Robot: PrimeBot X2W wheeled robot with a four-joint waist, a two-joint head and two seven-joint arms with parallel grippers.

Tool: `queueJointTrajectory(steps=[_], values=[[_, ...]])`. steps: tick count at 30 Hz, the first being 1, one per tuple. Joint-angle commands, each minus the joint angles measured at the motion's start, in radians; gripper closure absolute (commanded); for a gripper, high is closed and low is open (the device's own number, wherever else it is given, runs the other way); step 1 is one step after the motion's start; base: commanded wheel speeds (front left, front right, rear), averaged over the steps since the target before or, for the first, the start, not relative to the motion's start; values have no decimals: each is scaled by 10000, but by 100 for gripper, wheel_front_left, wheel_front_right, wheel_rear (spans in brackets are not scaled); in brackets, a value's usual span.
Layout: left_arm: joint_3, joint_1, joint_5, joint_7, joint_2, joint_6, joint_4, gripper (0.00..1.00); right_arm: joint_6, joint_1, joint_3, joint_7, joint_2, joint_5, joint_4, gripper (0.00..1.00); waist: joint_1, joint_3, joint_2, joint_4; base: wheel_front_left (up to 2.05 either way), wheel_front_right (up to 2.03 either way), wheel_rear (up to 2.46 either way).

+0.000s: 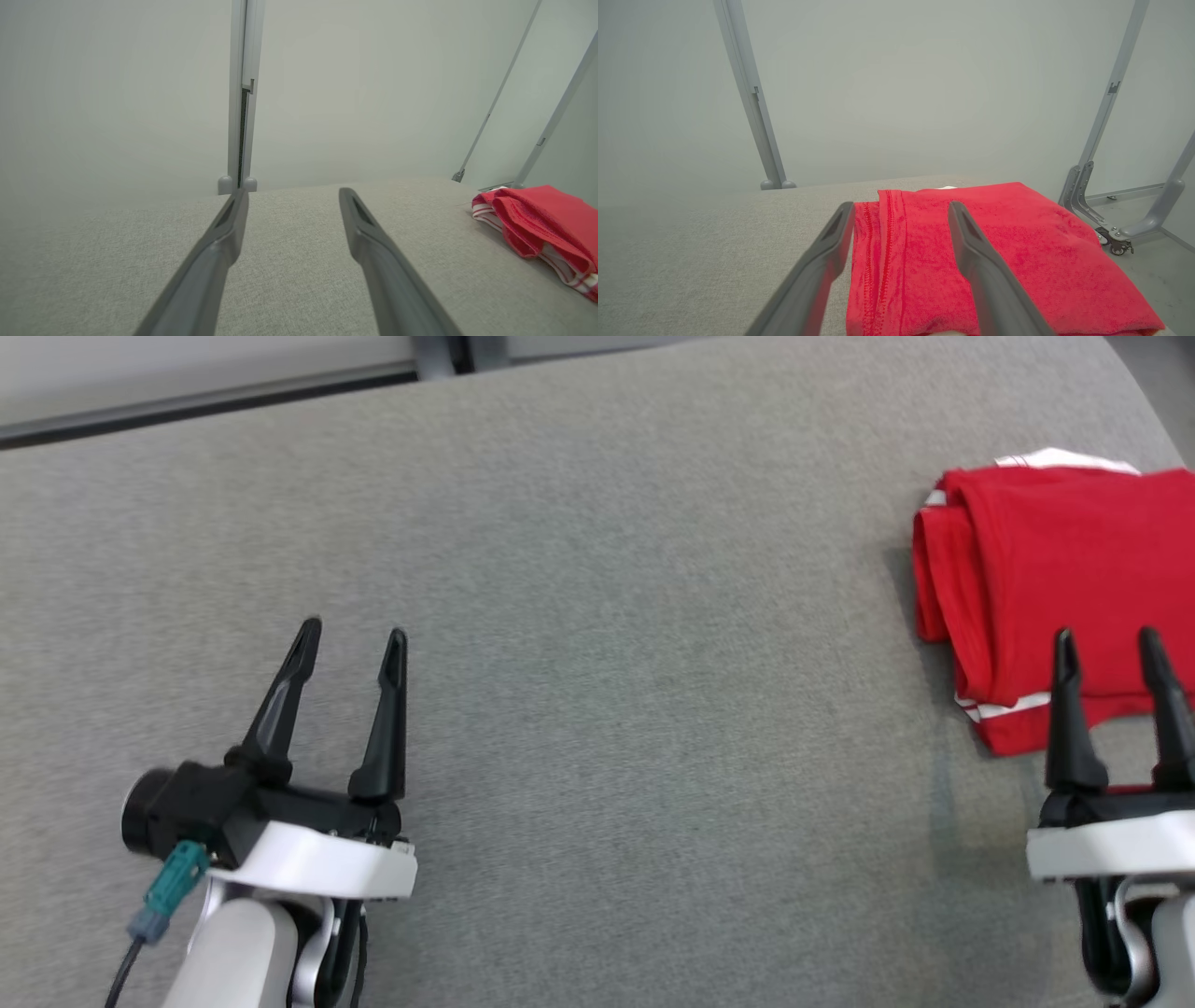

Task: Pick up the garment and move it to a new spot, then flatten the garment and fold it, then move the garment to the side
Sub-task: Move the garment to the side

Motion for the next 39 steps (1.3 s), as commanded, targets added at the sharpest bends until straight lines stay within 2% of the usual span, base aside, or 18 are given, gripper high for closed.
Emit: queueJointTrajectory(steps=[1,11,18,25,31,39], values=[[98,261,-68,-77,-3,112,19,0,-10,290,71,138,65,-99,-301,0,0,-471,0,469,0,0,0],[517,1178,-324,-146,-160,423,161,0,-8,1523,163,1031,337,-224,-1629,0,0,-1360,0,1569,0,0,0],[476,1990,-396,-140,-205,562,336,0,-8,2560,345,1599,413,-232,-2088,0,0,-2551,0,2126,0,0,0],[513,2988,-476,124,-64,765,100,0,-8,3513,481,2046,512,-296,-2604,0,0,-3381,0,2195,0,0,0],[508,3691,-486,357,38,985,-220,0,-8,4100,422,2299,481,-355,-2965,0,0,-3707,0,2085,0,0,0],[416,3882,-577,491,48,1018,-179,0,-8,4344,345,2404,457,-297,-3175,0,0,-3811,0,2050,0,0,0]])
